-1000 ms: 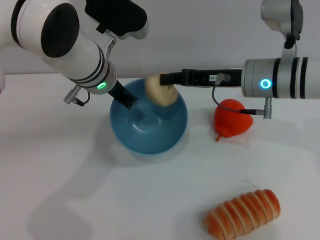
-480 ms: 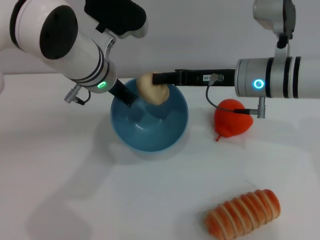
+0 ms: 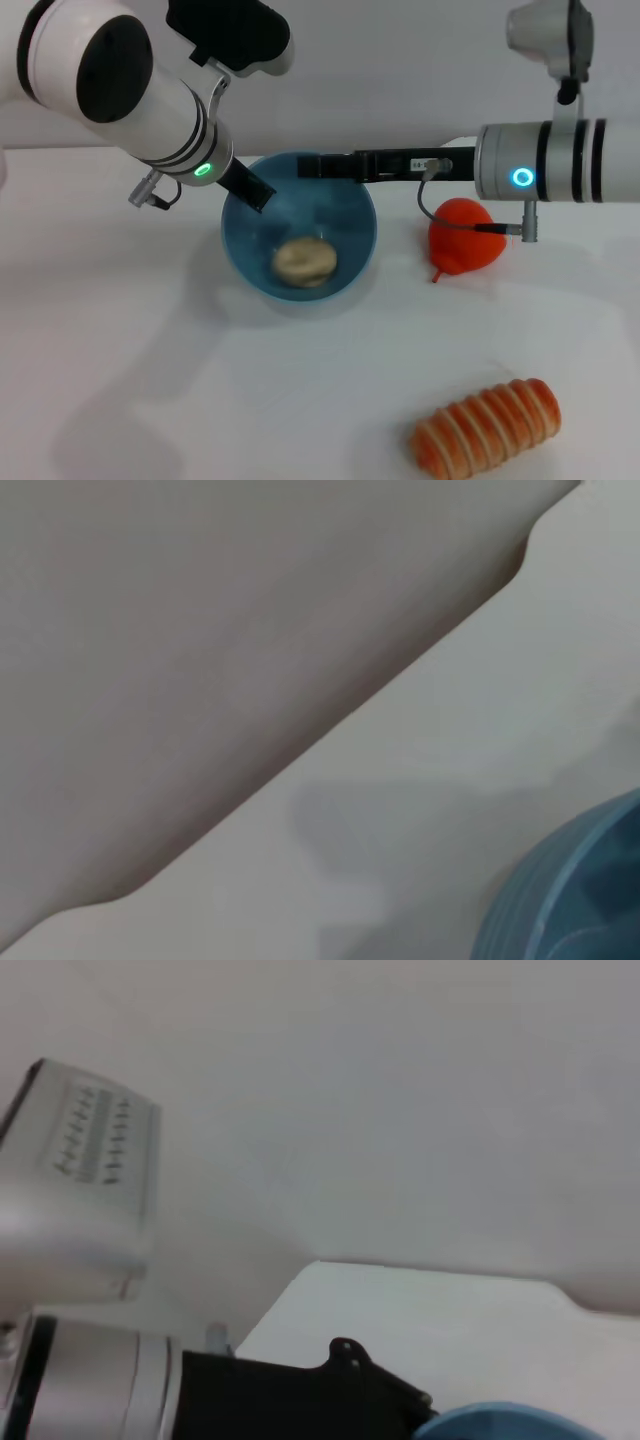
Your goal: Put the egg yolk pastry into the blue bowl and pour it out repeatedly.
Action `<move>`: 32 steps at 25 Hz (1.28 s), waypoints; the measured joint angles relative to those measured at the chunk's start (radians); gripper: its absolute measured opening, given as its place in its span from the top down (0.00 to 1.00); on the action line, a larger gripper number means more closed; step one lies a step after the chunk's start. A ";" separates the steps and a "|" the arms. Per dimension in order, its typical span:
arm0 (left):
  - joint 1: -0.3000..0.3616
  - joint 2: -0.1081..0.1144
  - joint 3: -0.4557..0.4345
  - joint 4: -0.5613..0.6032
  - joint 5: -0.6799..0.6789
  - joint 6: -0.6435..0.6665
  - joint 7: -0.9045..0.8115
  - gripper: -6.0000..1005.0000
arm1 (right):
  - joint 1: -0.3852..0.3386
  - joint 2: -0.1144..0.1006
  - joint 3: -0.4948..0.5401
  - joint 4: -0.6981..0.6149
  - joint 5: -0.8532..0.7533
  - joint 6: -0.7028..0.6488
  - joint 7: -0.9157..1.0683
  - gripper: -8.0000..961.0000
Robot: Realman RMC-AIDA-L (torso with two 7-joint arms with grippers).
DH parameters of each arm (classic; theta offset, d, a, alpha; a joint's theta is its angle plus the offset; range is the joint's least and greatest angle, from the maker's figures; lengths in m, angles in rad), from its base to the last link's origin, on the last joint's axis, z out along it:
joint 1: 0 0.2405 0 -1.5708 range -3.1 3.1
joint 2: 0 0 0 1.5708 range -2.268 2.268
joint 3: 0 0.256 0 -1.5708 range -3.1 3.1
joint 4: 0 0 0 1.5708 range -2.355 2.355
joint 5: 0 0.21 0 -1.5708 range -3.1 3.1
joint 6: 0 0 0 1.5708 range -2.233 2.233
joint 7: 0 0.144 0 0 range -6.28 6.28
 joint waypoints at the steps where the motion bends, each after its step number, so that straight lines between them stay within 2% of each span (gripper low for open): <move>1: 0.002 0.000 0.000 0.001 -0.001 0.003 0.000 0.99 | -0.012 0.000 0.000 -0.014 0.001 -0.003 -0.029 0.58; 4: 0.007 0.000 0.000 0.005 0.000 0.011 0.000 0.99 | -0.057 0.003 -0.002 -0.044 0.025 0.007 -0.165 0.47; 10: 0.025 0.003 -0.003 0.001 0.000 0.020 0.000 0.99 | -0.167 0.005 -0.009 -0.093 0.189 0.042 -0.508 0.46; 17: 0.029 0.002 -0.001 -0.002 0.000 0.042 -0.004 0.99 | -0.246 0.009 -0.021 -0.090 0.419 0.079 -0.983 0.46; 22: 0.037 0.002 0.000 -0.002 0.000 0.071 -0.009 0.99 | -0.278 0.009 -0.026 0.012 0.634 0.053 -1.248 0.46; 27: 0.038 0.000 0.000 0.000 -0.001 0.094 -0.010 1.00 | -0.315 0.011 -0.025 0.176 0.825 -0.063 -1.550 0.46; 32: 0.038 0.001 0.000 -0.007 -0.008 0.112 -0.011 0.99 | -0.361 0.010 0.002 0.294 0.956 -0.190 -1.665 0.46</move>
